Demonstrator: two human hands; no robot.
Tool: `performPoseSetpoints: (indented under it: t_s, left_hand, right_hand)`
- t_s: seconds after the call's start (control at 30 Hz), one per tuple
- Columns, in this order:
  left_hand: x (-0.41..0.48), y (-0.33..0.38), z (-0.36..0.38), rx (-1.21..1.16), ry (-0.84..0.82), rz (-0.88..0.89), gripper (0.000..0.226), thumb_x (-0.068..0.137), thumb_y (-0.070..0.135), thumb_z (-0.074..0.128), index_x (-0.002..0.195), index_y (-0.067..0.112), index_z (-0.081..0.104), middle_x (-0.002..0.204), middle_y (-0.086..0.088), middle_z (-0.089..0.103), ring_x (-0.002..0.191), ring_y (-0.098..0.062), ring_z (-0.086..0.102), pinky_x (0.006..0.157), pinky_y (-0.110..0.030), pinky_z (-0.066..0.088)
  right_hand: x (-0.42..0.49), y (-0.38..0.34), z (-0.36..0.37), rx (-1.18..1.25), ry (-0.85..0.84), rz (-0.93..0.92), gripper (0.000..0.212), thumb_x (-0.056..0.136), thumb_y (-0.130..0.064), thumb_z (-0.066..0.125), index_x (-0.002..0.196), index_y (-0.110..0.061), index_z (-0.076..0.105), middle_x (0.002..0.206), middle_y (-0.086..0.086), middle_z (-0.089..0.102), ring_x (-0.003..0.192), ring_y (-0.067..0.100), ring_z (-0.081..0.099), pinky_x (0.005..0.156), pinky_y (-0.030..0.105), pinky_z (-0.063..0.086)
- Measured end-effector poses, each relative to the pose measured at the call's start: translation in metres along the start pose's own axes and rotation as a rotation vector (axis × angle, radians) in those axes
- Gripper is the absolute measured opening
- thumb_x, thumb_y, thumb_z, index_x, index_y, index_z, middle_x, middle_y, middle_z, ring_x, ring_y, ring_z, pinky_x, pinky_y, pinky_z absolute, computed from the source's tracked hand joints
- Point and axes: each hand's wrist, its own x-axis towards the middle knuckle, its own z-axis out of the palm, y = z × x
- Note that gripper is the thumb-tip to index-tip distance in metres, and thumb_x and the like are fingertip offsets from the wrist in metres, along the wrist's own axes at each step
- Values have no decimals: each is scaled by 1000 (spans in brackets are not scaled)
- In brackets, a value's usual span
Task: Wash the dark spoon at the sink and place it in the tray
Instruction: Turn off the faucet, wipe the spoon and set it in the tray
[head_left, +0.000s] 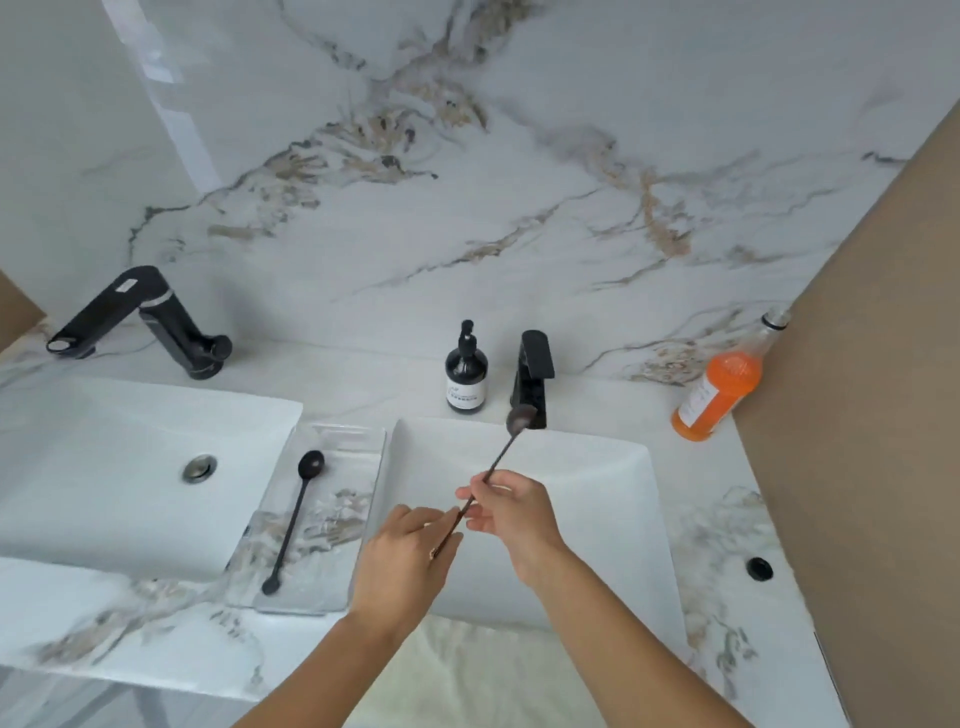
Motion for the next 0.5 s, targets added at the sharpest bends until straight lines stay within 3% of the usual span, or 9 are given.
performPoseSetpoints:
  t_s: [0.07,0.13,0.2,0.27,0.33,0.5]
  left_hand:
    - [7,-18,-15,-186,-129,-193,6,81,32,76,79,27,78,74,10,67,64,-6,61,57,-28,52]
    - [9,-38,-30,-441,-286,-379,23,86,36,70,67,24,77,59,12,62,53,-1,55,57,-18,41]
    - [10,-63,-46,-666,-374,-579,21,88,29,70,72,19,80,44,12,57,41,-2,48,50,-17,37]
    - [4,-90,-60,-794,-411,-702,12,87,20,71,88,13,80,45,9,57,41,-12,46,48,-23,40]
    - [-4,-114,-72,-823,-424,-750,13,86,16,72,97,11,77,54,0,60,45,-16,49,47,-26,45]
    - [-11,-157,-87,-709,-463,-842,10,88,14,68,92,10,76,59,0,63,44,-8,57,46,-21,53]
  right_hand:
    - [-2,0,22,-56,18,-17,9,90,-9,67,89,-3,73,90,15,78,67,23,60,79,39,61]
    - [1,2,48,-92,-22,-23,8,87,-7,70,80,-6,75,82,13,77,63,21,55,77,39,59]
    - [3,7,76,-127,-20,-2,11,85,-7,72,74,-8,74,77,13,74,59,21,54,71,38,60]
    - [3,14,103,-152,-21,46,6,85,-7,74,79,-6,72,77,17,70,54,20,55,62,34,60]
    - [6,20,128,-178,-48,98,11,85,-6,74,93,0,69,78,18,68,51,19,58,56,30,58]
    - [24,32,178,-338,-93,182,20,85,-7,75,102,1,66,80,20,70,56,22,68,60,34,61]
